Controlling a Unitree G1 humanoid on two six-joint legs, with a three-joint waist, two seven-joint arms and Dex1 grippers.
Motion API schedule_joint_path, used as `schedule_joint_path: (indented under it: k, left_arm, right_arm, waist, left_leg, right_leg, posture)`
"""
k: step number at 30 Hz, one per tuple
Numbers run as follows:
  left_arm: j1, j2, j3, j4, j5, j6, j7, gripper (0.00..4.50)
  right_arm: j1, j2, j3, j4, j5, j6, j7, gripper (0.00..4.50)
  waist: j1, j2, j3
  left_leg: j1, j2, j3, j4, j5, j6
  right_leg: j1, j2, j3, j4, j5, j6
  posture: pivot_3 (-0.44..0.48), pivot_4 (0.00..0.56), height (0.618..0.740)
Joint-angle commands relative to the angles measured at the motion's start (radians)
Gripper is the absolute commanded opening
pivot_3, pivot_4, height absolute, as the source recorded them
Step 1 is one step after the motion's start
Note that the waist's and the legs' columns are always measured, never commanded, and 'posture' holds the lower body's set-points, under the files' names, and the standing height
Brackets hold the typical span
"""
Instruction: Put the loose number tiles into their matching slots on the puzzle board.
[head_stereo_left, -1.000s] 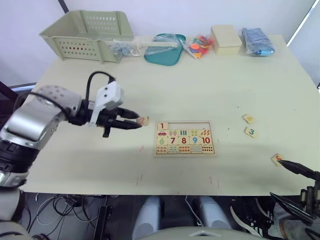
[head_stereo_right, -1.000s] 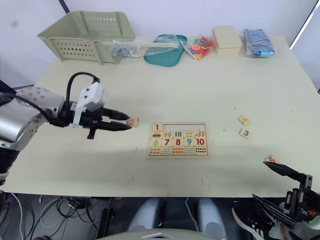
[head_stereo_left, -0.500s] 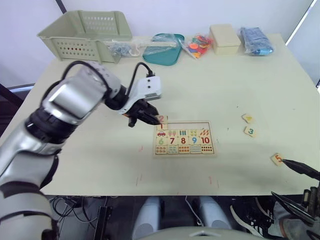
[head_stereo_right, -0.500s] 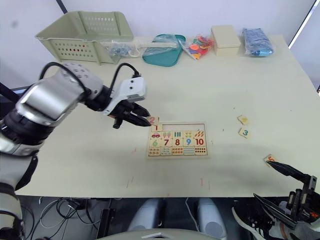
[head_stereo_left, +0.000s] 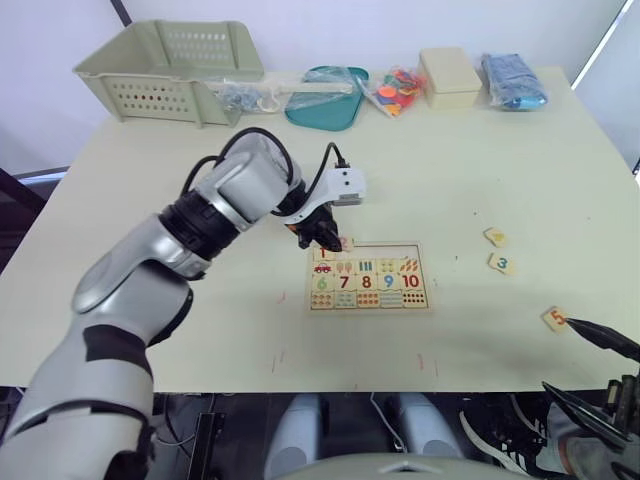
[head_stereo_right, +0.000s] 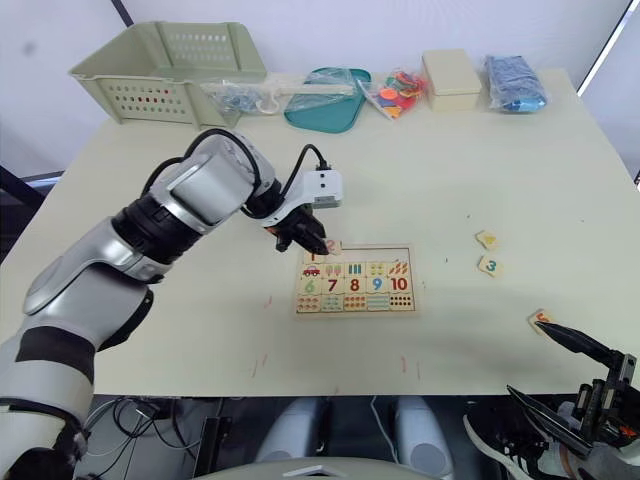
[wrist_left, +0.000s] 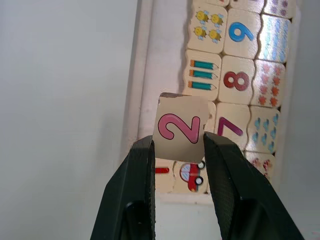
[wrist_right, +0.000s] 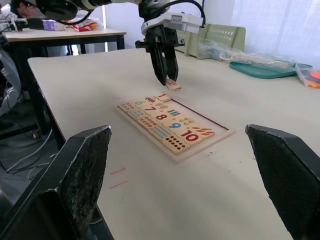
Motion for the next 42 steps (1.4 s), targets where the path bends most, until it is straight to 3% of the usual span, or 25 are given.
schedule_joint_path:
  k: [1, 42]
  left_arm:
    - [-0.013, -0.023, 0.0, 0.022, 0.041, -0.011, 0.007, 0.92]
    - [0.067, -0.086, 0.028, 0.035, 0.131, -0.021, 0.053, 0.92]
  right_arm:
    - [0.01, 0.009, -0.003, -0.021, 0.003, -0.024, -0.006, 4.5]
    - [0.071, 0.03, -0.011, -0.024, 0.012, -0.051, -0.016, 4.5]
  waist:
    - [0.0, 0.0, 0.0]
    - [0.001, 0.0, 0.0]
  left_leg:
    - [0.0, 0.0, 0.0, 0.0, 0.0, 0.0]
    - [0.0, 0.0, 0.0, 0.0, 0.0, 0.0]
  right_leg:
    - [0.0, 0.0, 0.0, 0.0, 0.0, 0.0]
    - [0.0, 0.0, 0.0, 0.0, 0.0, 0.0]
  posture:
    - [0.0, 0.15, 0.74]
    - [0.0, 0.15, 0.74]
